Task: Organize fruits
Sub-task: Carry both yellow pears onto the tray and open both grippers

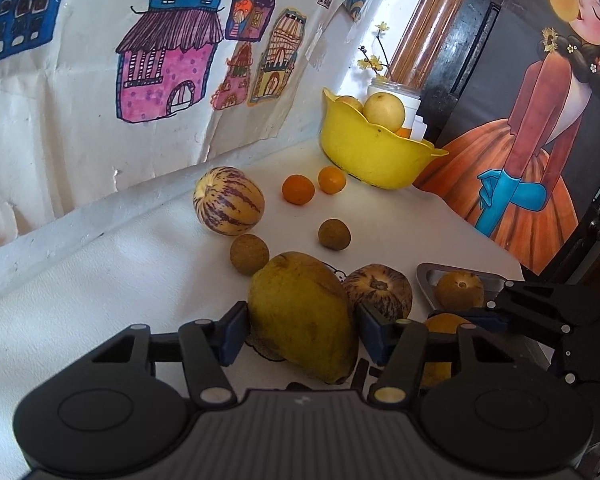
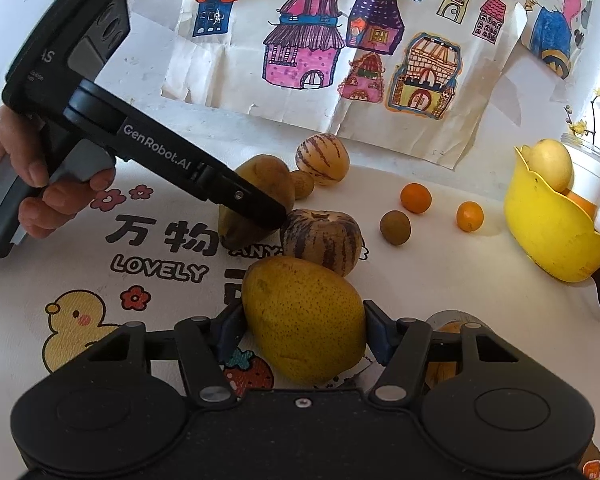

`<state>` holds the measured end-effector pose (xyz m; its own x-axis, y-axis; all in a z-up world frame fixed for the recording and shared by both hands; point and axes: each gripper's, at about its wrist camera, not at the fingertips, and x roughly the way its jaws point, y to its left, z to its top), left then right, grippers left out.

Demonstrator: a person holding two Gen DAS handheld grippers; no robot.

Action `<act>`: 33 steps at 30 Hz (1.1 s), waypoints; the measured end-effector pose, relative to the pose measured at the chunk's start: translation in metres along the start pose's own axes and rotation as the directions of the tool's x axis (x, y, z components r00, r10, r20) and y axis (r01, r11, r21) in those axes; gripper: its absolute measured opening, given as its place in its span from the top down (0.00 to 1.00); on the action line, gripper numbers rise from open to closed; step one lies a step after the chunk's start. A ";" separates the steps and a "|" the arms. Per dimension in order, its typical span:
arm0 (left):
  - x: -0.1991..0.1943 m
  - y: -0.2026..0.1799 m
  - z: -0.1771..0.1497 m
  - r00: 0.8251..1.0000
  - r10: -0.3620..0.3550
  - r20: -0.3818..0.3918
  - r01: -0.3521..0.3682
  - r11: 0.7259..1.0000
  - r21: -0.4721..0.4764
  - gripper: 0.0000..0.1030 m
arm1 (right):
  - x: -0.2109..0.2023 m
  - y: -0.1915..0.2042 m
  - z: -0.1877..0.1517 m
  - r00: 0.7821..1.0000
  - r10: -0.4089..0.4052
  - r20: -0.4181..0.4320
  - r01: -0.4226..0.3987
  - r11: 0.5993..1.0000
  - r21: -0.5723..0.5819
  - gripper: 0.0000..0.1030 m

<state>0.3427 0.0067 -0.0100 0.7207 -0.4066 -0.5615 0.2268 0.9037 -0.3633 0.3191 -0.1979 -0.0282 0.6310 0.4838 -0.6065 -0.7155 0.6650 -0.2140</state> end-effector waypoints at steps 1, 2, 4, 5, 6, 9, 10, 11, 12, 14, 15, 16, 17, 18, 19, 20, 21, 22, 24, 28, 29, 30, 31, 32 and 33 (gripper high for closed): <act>-0.001 -0.001 0.000 1.000 0.008 -0.002 -0.008 1.000 -0.002 0.40 | 0.000 0.000 0.000 1.000 -0.002 0.000 0.002 1.000 0.002 0.38; -0.003 -0.003 -0.001 1.000 0.018 -0.002 -0.018 1.000 -0.002 0.40 | 0.000 0.001 0.000 1.000 -0.005 0.000 0.005 1.000 0.004 0.39; -0.007 -0.007 -0.003 0.999 0.043 0.004 -0.043 0.999 0.003 0.40 | 0.000 0.002 0.000 1.000 -0.012 0.001 0.012 1.000 0.005 0.39; -0.009 -0.008 -0.004 0.999 0.053 0.006 -0.053 0.999 0.003 0.40 | 0.000 0.003 0.000 1.000 -0.016 0.001 0.016 1.000 0.002 0.40; -0.011 -0.009 -0.005 0.998 0.063 0.006 -0.063 0.998 0.000 0.40 | -0.001 0.005 -0.001 1.000 -0.021 0.002 0.021 1.000 -0.005 0.40; -0.017 -0.009 -0.008 0.997 0.079 0.003 -0.079 0.997 -0.010 0.41 | -0.006 0.015 0.000 0.999 -0.042 0.009 0.042 0.998 -0.050 0.40; -0.020 -0.010 -0.010 0.997 0.083 0.004 -0.083 0.996 -0.009 0.41 | -0.008 0.020 0.000 0.998 -0.056 0.017 0.057 0.995 -0.079 0.40; -0.023 -0.010 -0.012 0.996 0.088 0.005 -0.088 0.996 -0.008 0.41 | -0.011 0.025 0.001 0.997 -0.068 0.028 0.071 0.992 -0.106 0.40; -0.025 -0.010 -0.013 0.996 0.089 0.005 -0.089 0.996 -0.009 0.41 | -0.013 0.029 0.001 0.996 -0.076 0.039 0.080 0.989 -0.126 0.40; -0.030 -0.011 -0.016 0.996 0.090 0.005 -0.090 0.996 -0.011 0.41 | -0.020 0.036 0.002 0.994 -0.092 0.063 0.102 0.980 -0.170 0.40; -0.033 -0.012 -0.017 0.996 0.091 0.004 -0.091 0.996 -0.011 0.41 | -0.023 0.039 0.002 0.993 -0.094 0.072 0.106 0.977 -0.182 0.40; -0.036 -0.013 -0.018 0.996 0.092 0.004 -0.092 0.996 -0.010 0.41 | -0.027 0.041 0.003 0.992 -0.095 0.080 0.108 0.975 -0.191 0.40; -0.038 -0.014 -0.018 0.996 0.094 0.005 -0.094 0.996 -0.010 0.41 | -0.030 0.044 0.003 0.992 -0.095 0.086 0.110 0.974 -0.196 0.40; -0.041 -0.015 -0.019 0.996 0.093 0.006 -0.093 0.996 -0.009 0.41 | -0.033 0.045 0.003 0.991 -0.096 0.090 0.113 0.974 -0.199 0.40; -0.043 -0.017 -0.019 0.996 0.092 0.008 -0.092 0.996 -0.009 0.41 | -0.036 0.047 0.003 0.991 -0.100 0.093 0.117 0.973 -0.201 0.40; -0.046 -0.019 -0.019 0.996 0.092 0.011 -0.092 0.996 -0.007 0.41 | -0.039 0.047 0.003 0.990 -0.103 0.095 0.121 0.972 -0.201 0.40; -0.049 -0.021 -0.020 0.996 0.092 0.014 -0.092 0.996 -0.004 0.41 | -0.042 0.047 0.002 0.989 -0.108 0.098 0.125 0.972 -0.197 0.40; -0.052 -0.023 -0.020 0.996 0.092 0.016 -0.092 0.996 -0.001 0.41 | -0.045 0.047 0.001 0.989 -0.113 0.101 0.130 0.973 -0.191 0.40; -0.057 -0.028 -0.020 0.996 0.090 0.022 -0.090 0.996 0.007 0.41 | -0.053 0.046 -0.001 0.986 -0.126 0.106 0.143 0.974 -0.176 0.40; -0.063 -0.042 -0.020 0.996 0.083 0.031 -0.083 0.996 0.020 0.41 | -0.072 0.039 -0.010 0.981 -0.162 0.110 0.174 0.978 -0.112 0.40; -0.064 -0.046 -0.020 0.996 0.079 0.032 -0.080 0.997 0.021 0.41 | -0.075 0.036 -0.012 0.979 -0.169 0.110 0.179 0.979 -0.094 0.40; -0.064 -0.050 -0.020 0.997 0.074 0.033 -0.074 0.997 0.020 0.41 | -0.080 0.032 -0.015 0.978 -0.179 0.110 0.188 0.979 -0.073 0.40; -0.064 -0.054 -0.020 0.997 0.067 0.035 -0.068 0.997 0.020 0.41 | -0.084 0.030 -0.019 0.976 -0.190 0.109 0.197 0.979 -0.055 0.40; -0.064 -0.057 -0.021 0.997 0.062 0.036 -0.063 0.998 0.021 0.41 | -0.089 0.027 -0.023 0.973 -0.202 0.109 0.207 0.978 -0.037 0.40; -0.063 -0.062 -0.021 0.998 0.056 0.036 -0.057 0.998 0.022 0.41 | -0.092 0.023 -0.026 0.971 -0.214 0.106 0.217 0.976 -0.019 0.40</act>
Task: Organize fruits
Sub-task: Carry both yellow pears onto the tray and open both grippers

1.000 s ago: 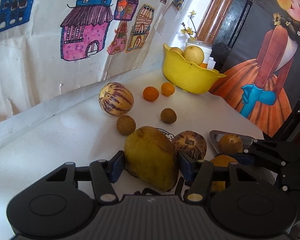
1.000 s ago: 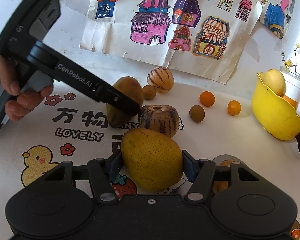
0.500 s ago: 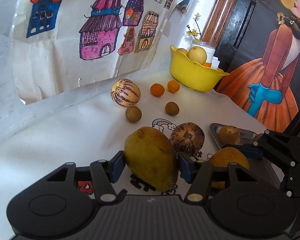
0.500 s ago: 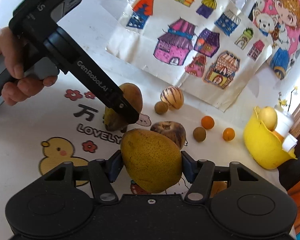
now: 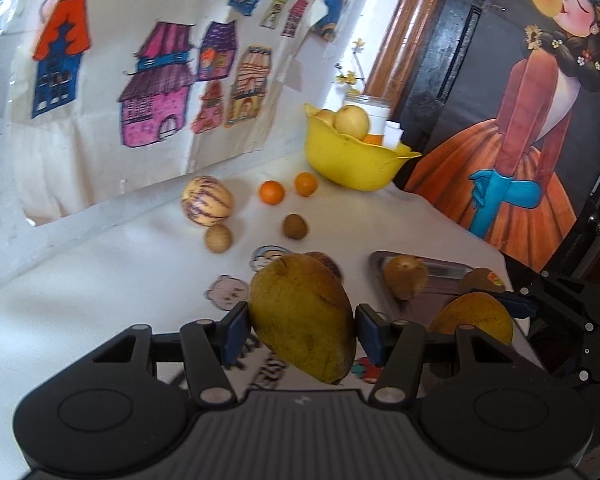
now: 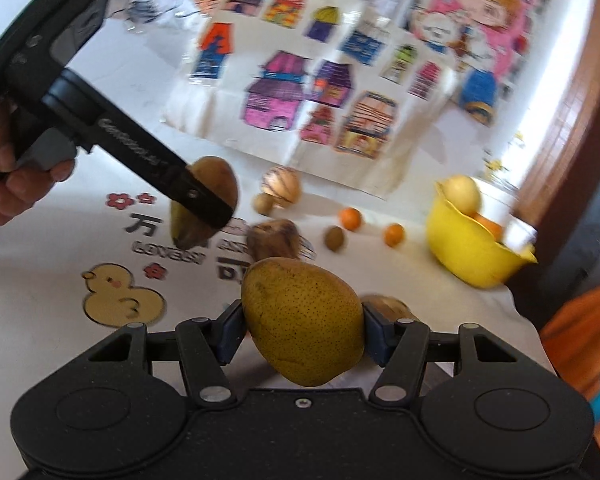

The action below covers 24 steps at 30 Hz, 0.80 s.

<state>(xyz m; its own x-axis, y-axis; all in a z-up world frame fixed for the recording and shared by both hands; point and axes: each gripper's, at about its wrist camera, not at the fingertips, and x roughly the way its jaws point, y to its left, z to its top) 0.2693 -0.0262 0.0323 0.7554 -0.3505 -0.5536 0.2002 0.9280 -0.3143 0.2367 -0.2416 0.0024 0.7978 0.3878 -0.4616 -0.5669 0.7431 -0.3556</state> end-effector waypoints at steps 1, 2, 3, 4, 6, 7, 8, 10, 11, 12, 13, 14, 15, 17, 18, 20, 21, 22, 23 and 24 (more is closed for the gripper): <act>0.001 -0.004 -0.001 1.000 -0.006 0.000 0.006 1.000 0.001 0.41 | -0.003 -0.005 -0.004 1.000 -0.014 -0.005 0.014 1.000 0.019 0.40; 0.002 -0.008 -0.001 1.000 -0.013 -0.001 0.013 1.000 0.001 0.41 | -0.006 -0.010 -0.008 1.000 -0.028 -0.011 0.028 0.999 0.039 0.40; 0.004 -0.012 -0.002 1.000 -0.021 -0.004 0.021 1.000 0.001 0.41 | -0.008 -0.014 -0.012 0.999 -0.038 -0.017 0.039 0.998 0.057 0.40; 0.006 -0.017 -0.002 1.000 -0.030 -0.008 0.030 1.000 0.000 0.41 | -0.010 -0.019 -0.016 0.999 -0.047 -0.024 0.049 0.996 0.079 0.40; 0.012 -0.025 -0.004 0.998 -0.054 -0.021 0.053 0.999 -0.010 0.41 | -0.013 -0.030 -0.024 0.997 -0.063 -0.039 0.067 0.990 0.128 0.40; 0.015 -0.029 -0.005 0.997 -0.066 -0.028 0.066 0.998 -0.018 0.41 | -0.014 -0.036 -0.029 0.996 -0.070 -0.047 0.076 0.986 0.151 0.40; 0.018 -0.033 -0.006 0.996 -0.077 -0.034 0.077 0.997 -0.024 0.41 | -0.015 -0.040 -0.032 0.996 -0.075 -0.055 0.084 0.982 0.168 0.40; 0.025 -0.040 -0.008 0.995 -0.095 -0.043 0.094 0.995 -0.030 0.41 | -0.015 -0.049 -0.039 0.993 -0.096 -0.073 0.109 0.975 0.194 0.40; 0.028 -0.045 -0.008 0.994 -0.104 -0.046 0.102 0.994 -0.031 0.41 | -0.015 -0.053 -0.043 0.991 -0.109 -0.082 0.124 0.972 0.202 0.40; 0.031 -0.049 -0.009 0.992 -0.114 -0.051 0.113 0.993 -0.032 0.41 | -0.015 -0.056 -0.046 0.989 -0.120 -0.090 0.136 0.969 0.208 0.40; 0.034 -0.053 -0.009 0.991 -0.123 -0.055 0.122 0.992 -0.032 0.41 | -0.016 -0.058 -0.049 0.987 -0.129 -0.096 0.147 0.966 0.212 0.40; 0.037 -0.058 -0.009 0.989 -0.133 -0.057 0.131 0.991 -0.028 0.41 | -0.016 -0.061 -0.053 0.985 -0.137 -0.102 0.156 0.964 0.214 0.40; 0.040 -0.062 -0.008 0.988 -0.141 -0.061 0.140 0.990 -0.023 0.41 | -0.016 -0.063 -0.055 0.984 -0.145 -0.106 0.165 0.962 0.216 0.40; 0.045 -0.072 -0.008 0.986 -0.154 -0.070 0.153 0.988 -0.014 0.41 | -0.016 -0.067 -0.062 0.980 -0.166 -0.113 0.188 0.958 0.217 0.40; 0.049 -0.076 -0.008 0.984 -0.159 -0.076 0.159 0.987 -0.011 0.41 | -0.016 -0.069 -0.064 0.978 -0.175 -0.116 0.197 0.956 0.217 0.40; 0.055 -0.083 -0.008 0.982 -0.168 -0.085 0.168 0.986 -0.003 0.41 | -0.017 -0.072 -0.070 0.974 -0.190 -0.121 0.213 0.953 0.218 0.40; 0.058 -0.086 -0.008 0.982 -0.169 -0.089 0.170 0.985 0.001 0.41 | -0.017 -0.074 -0.072 0.973 -0.196 -0.124 0.219 0.951 0.218 0.40; 0.061 -0.089 -0.008 0.981 -0.170 -0.094 0.171 0.985 0.005 0.41 | -0.016 -0.075 -0.073 0.971 -0.201 -0.126 0.225 0.950 0.216 0.40; 0.064 -0.091 -0.008 0.980 -0.170 -0.098 0.172 0.985 0.008 0.41 | -0.016 -0.076 -0.075 0.970 -0.206 -0.128 0.230 0.949 0.214 0.40; 0.066 -0.093 -0.008 0.980 -0.170 -0.103 0.172 0.985 0.011 0.41 | -0.015 -0.077 -0.077 0.969 -0.211 -0.130 0.235 0.949 0.211 0.40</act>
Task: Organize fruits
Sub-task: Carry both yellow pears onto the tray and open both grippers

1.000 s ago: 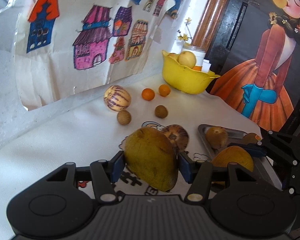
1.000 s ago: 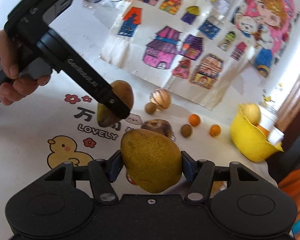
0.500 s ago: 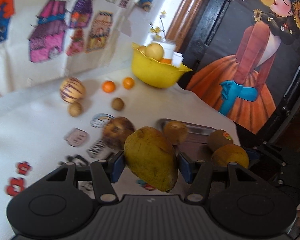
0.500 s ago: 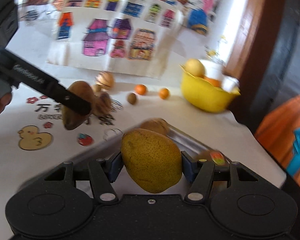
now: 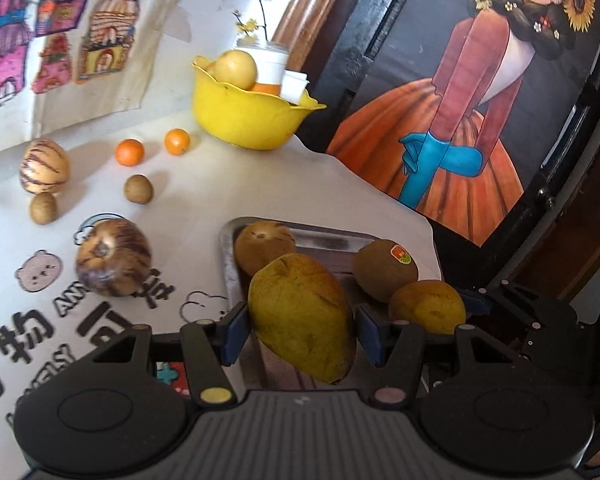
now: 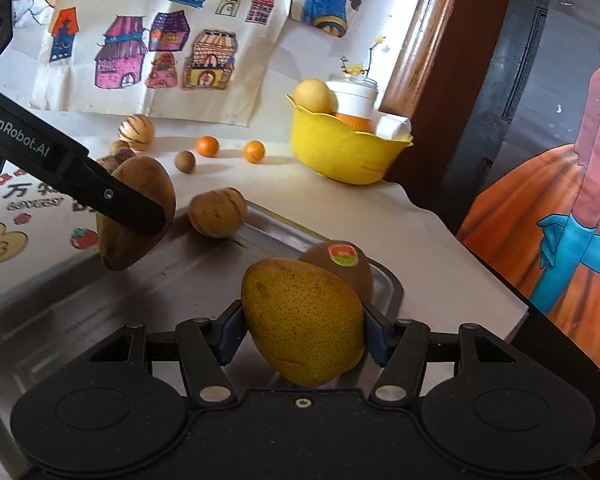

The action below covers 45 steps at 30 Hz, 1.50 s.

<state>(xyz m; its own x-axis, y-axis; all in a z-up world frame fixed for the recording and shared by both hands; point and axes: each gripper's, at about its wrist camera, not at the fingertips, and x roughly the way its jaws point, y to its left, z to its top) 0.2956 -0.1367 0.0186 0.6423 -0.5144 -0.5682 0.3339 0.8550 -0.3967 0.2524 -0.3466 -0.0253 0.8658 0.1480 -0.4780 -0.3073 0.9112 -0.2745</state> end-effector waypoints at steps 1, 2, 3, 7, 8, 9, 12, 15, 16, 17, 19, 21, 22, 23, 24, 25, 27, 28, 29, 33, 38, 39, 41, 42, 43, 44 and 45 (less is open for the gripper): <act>0.003 -0.001 0.000 1.000 0.001 -0.004 -0.001 1.000 0.003 0.41 | 0.001 -0.001 -0.002 1.000 -0.005 -0.001 0.005 1.000 -0.002 0.40; 0.007 -0.001 0.001 1.000 0.002 -0.006 -0.002 1.000 0.007 0.41 | 0.002 -0.002 -0.002 1.000 -0.007 -0.003 0.007 1.000 -0.004 0.40; 0.010 -0.003 0.001 1.000 0.004 -0.008 -0.004 1.000 0.009 0.41 | 0.003 -0.003 -0.003 1.000 -0.008 -0.005 0.008 1.000 -0.006 0.40; 0.020 -0.003 0.001 1.000 0.015 -0.018 -0.015 1.000 -0.001 0.41 | 0.007 -0.004 -0.006 1.000 -0.013 -0.004 0.013 1.000 -0.018 0.40; 0.022 -0.002 0.001 1.000 0.018 -0.020 -0.018 1.000 -0.002 0.41 | 0.008 -0.004 -0.006 1.000 -0.015 -0.003 0.015 1.000 -0.021 0.40; 0.023 -0.002 0.001 1.000 0.017 -0.020 -0.017 1.000 -0.001 0.41 | 0.009 -0.004 -0.006 1.000 -0.017 -0.001 0.017 1.000 -0.021 0.40; 0.027 -0.003 0.002 1.000 0.019 -0.023 -0.019 1.000 0.001 0.41 | 0.011 -0.003 -0.006 1.000 -0.021 0.011 0.022 0.999 -0.023 0.40; 0.031 -0.003 0.003 0.999 0.022 -0.027 -0.022 1.000 0.001 0.41 | 0.012 -0.002 -0.006 0.999 -0.028 0.018 0.029 0.999 -0.027 0.40; 0.033 -0.002 0.003 0.999 0.022 -0.028 -0.022 1.000 0.000 0.41 | 0.012 -0.002 -0.007 0.999 -0.028 0.018 0.029 0.999 -0.027 0.40; 0.033 -0.002 0.002 0.999 0.022 -0.033 -0.022 1.000 -0.002 0.41 | 0.012 -0.001 -0.008 0.999 -0.028 0.016 0.028 0.999 -0.026 0.40; 0.034 -0.003 0.002 0.999 0.022 -0.036 -0.022 1.000 -0.002 0.41 | 0.014 -0.001 -0.010 1.000 -0.027 0.008 0.027 0.999 -0.029 0.40; 0.034 -0.003 0.001 0.999 0.022 -0.040 -0.022 1.000 0.002 0.41 | 0.014 0.000 -0.012 1.000 -0.028 0.007 0.028 0.999 -0.030 0.40; 0.035 -0.004 0.001 0.999 0.024 -0.043 -0.023 1.000 0.005 0.41 | 0.013 0.000 -0.013 1.000 -0.028 0.009 0.028 0.999 -0.031 0.40; 0.035 -0.005 0.001 0.999 0.024 -0.045 -0.024 1.000 0.008 0.41 | 0.014 0.000 -0.012 1.000 -0.028 0.009 0.028 0.999 -0.029 0.40; 0.035 -0.005 0.000 0.999 0.026 -0.048 -0.025 1.000 0.009 0.40 | 0.014 0.000 -0.012 1.000 -0.028 0.008 0.028 0.999 -0.027 0.40; 0.036 -0.006 0.001 0.998 0.026 -0.053 -0.026 1.000 0.007 0.40 | 0.014 0.000 -0.012 1.000 -0.028 0.008 0.028 0.999 -0.027 0.39; 0.037 -0.006 0.001 0.998 0.026 -0.064 -0.026 1.000 0.003 0.40 | 0.013 0.000 -0.012 1.000 -0.029 0.008 0.029 0.999 -0.029 0.40; 0.038 -0.006 0.000 0.997 0.026 -0.069 -0.026 1.000 0.001 0.40 | 0.013 0.000 -0.013 1.000 -0.029 0.008 0.030 0.999 -0.029 0.40; 0.038 -0.006 0.000 0.997 0.026 -0.071 -0.026 1.000 -0.002 0.40 | 0.013 0.000 -0.013 1.000 -0.029 0.008 0.029 0.999 -0.029 0.39; 0.037 -0.004 0.000 0.998 0.022 -0.063 -0.024 0.999 -0.039 0.37 | 0.009 0.003 -0.013 0.999 -0.033 0.006 0.034 0.999 -0.043 0.34; 0.032 -0.006 -0.001 0.999 0.010 -0.052 -0.015 0.997 -0.081 0.24 | -0.005 0.005 -0.014 0.999 -0.039 0.013 0.039 0.998 -0.045 0.29; 0.028 -0.008 -0.001 0.999 0.012 -0.041 -0.015 0.997 -0.079 0.19 | -0.008 0.005 -0.015 0.999 -0.040 0.015 0.041 0.998 -0.038 0.28; 0.021 -0.013 0.000 0.999 0.030 -0.017 -0.031 0.997 -0.067 0.14 | -0.015 0.005 -0.016 0.999 -0.041 0.024 0.042 0.999 -0.024 0.26; 0.017 -0.015 0.000 0.999 0.037 -0.006 -0.037 0.998 -0.059 0.13 | -0.019 0.005 -0.016 0.999 -0.041 0.029 0.041 0.999 -0.014 0.24; 0.012 -0.017 0.000 0.999 0.040 0.001 -0.040 0.998 -0.054 0.12 | -0.022 0.006 -0.016 0.999 -0.040 0.033 0.040 0.999 -0.007 0.24; 0.008 -0.018 0.000 0.999 0.042 0.006 -0.042 0.998 -0.055 0.11 | -0.025 0.006 -0.016 0.999 -0.039 0.037 0.039 0.999 0.000 0.22; 0.004 -0.018 -0.001 0.999 0.046 0.012 -0.045 0.997 -0.059 0.09 | -0.029 0.007 -0.016 0.998 -0.039 0.043 0.039 0.999 0.008 0.21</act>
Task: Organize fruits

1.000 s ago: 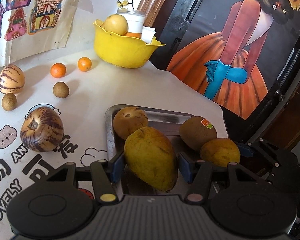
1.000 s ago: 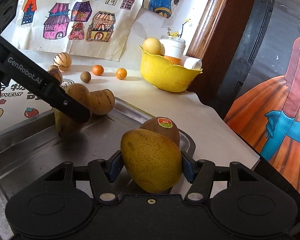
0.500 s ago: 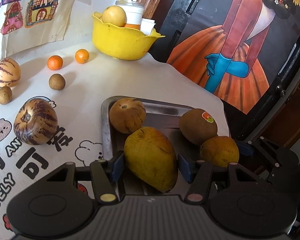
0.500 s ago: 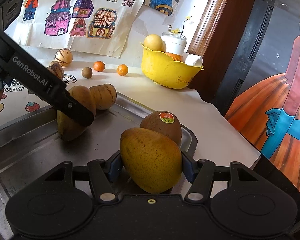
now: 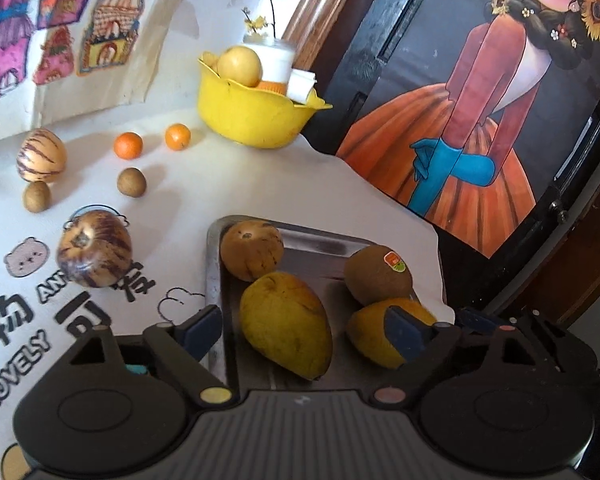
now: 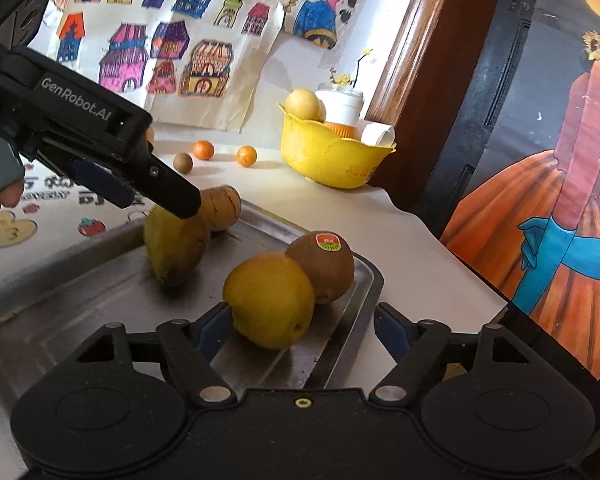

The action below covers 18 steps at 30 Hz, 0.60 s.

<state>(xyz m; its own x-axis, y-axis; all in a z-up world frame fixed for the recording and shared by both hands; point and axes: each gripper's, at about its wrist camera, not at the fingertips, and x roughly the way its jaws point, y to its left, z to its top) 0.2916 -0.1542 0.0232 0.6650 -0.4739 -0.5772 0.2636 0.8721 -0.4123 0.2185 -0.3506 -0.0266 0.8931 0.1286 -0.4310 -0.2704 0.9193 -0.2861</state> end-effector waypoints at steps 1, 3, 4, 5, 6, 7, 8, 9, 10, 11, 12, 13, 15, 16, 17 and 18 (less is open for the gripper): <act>-0.005 0.000 -0.001 1.000 0.005 0.008 -0.005 1.000 -0.005 0.08 | -0.004 0.001 0.001 1.000 0.000 0.005 0.000 1.000 0.006 0.20; -0.016 0.001 -0.003 0.999 0.018 0.032 -0.018 1.000 -0.013 0.04 | -0.012 0.004 0.002 1.000 0.002 0.018 -0.002 1.000 0.018 0.17; -0.022 0.001 -0.004 0.999 0.024 0.047 -0.024 1.000 -0.013 0.03 | -0.016 0.005 0.002 1.000 0.002 0.026 -0.002 1.000 0.024 0.16; -0.028 0.001 -0.006 0.998 0.030 0.061 -0.029 1.000 -0.012 0.02 | -0.021 0.007 0.003 0.999 -0.001 0.033 0.000 1.000 0.030 0.13; -0.035 0.001 -0.008 0.996 0.038 0.076 -0.037 0.999 -0.010 0.01 | -0.026 0.009 0.003 0.999 -0.004 0.039 0.003 0.999 0.036 0.10; -0.041 0.001 -0.009 0.995 0.046 0.089 -0.045 0.999 -0.008 0.01 | -0.030 0.010 0.004 0.999 -0.004 0.044 0.002 0.999 0.042 0.09; -0.047 0.002 -0.011 0.993 0.054 0.101 -0.054 0.999 -0.004 0.01 | -0.034 0.012 0.004 0.999 -0.002 0.049 -0.001 0.999 0.047 0.08; -0.053 0.001 -0.014 0.992 0.060 0.112 -0.061 0.998 0.002 0.01 | -0.040 0.014 0.004 0.998 0.000 0.056 -0.003 0.999 0.054 0.07; -0.060 0.001 -0.016 0.990 0.067 0.126 -0.068 0.998 0.009 0.01 | -0.045 0.016 0.004 0.998 0.001 0.061 -0.005 0.998 0.058 0.07; -0.066 0.001 -0.019 0.988 0.073 0.137 -0.076 0.997 0.015 0.01 | -0.049 0.018 0.004 0.998 0.002 0.065 -0.006 0.998 0.063 0.06; -0.072 0.000 -0.022 0.986 0.081 0.148 -0.086 0.996 0.023 0.01 | -0.055 0.020 0.004 0.998 0.002 0.070 -0.007 0.998 0.068 0.05; -0.077 0.000 -0.025 0.984 0.088 0.156 -0.094 0.995 0.029 0.01 | -0.060 0.023 0.004 0.997 0.003 0.075 -0.008 0.997 0.076 0.05; -0.089 -0.001 -0.033 0.980 0.102 0.173 -0.111 0.993 0.043 0.01 | -0.070 0.027 0.002 0.996 0.004 0.084 -0.013 0.995 0.097 0.02; -0.095 -0.001 -0.037 0.978 0.108 0.180 -0.119 0.992 0.050 0.01 | -0.075 0.029 0.001 0.996 0.006 0.088 -0.016 0.994 0.110 0.02; -0.101 -0.001 -0.041 0.976 0.115 0.187 -0.127 0.990 0.056 0.01 | -0.080 0.031 0.000 0.996 0.009 0.089 -0.020 0.992 0.123 0.01; -0.106 -0.001 -0.045 0.973 0.122 0.194 -0.136 0.989 0.060 0.01 | -0.085 0.034 -0.002 0.996 0.011 0.091 -0.023 0.991 0.134 0.01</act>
<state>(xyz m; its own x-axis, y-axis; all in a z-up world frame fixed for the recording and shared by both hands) 0.1889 -0.1101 0.0530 0.8150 -0.3316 -0.4753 0.2127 0.9340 -0.2869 0.1329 -0.3309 -0.0010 0.9190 0.1718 -0.3548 -0.2404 0.9576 -0.1590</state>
